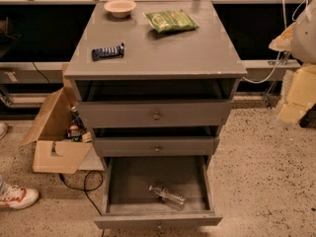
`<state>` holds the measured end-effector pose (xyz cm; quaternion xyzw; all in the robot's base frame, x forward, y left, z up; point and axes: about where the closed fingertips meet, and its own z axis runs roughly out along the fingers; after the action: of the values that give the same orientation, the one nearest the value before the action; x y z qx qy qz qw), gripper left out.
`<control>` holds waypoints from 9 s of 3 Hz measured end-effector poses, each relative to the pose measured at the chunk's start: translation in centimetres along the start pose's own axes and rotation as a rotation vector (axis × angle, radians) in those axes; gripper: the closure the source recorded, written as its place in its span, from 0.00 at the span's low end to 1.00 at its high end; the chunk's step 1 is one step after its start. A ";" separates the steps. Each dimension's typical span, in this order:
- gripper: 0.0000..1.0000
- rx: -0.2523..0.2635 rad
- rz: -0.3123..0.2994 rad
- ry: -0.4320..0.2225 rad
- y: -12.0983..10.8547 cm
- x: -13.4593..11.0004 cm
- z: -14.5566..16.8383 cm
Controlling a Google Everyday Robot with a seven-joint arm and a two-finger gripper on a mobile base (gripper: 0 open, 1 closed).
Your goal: Pick water bottle from bottom drawer and place on counter
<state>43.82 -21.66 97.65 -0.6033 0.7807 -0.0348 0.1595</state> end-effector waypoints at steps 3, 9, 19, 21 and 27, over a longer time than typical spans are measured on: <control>0.00 -0.042 0.118 -0.111 1.4 -0.1 10.1; 0.00 -0.109 0.245 -0.395 6.3 0.2 34.7; 0.00 -0.209 0.480 -0.442 9.9 -0.1 83.4; 0.27 -0.206 0.479 -0.398 11.1 -0.1 87.2; 1.00 -0.199 0.295 -0.756 7.6 6.4 66.2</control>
Offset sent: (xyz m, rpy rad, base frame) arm 0.0428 0.0263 -0.1125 0.1745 -0.0448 -0.1239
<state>54.57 -16.56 31.82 -0.4680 0.7447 0.2879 0.3789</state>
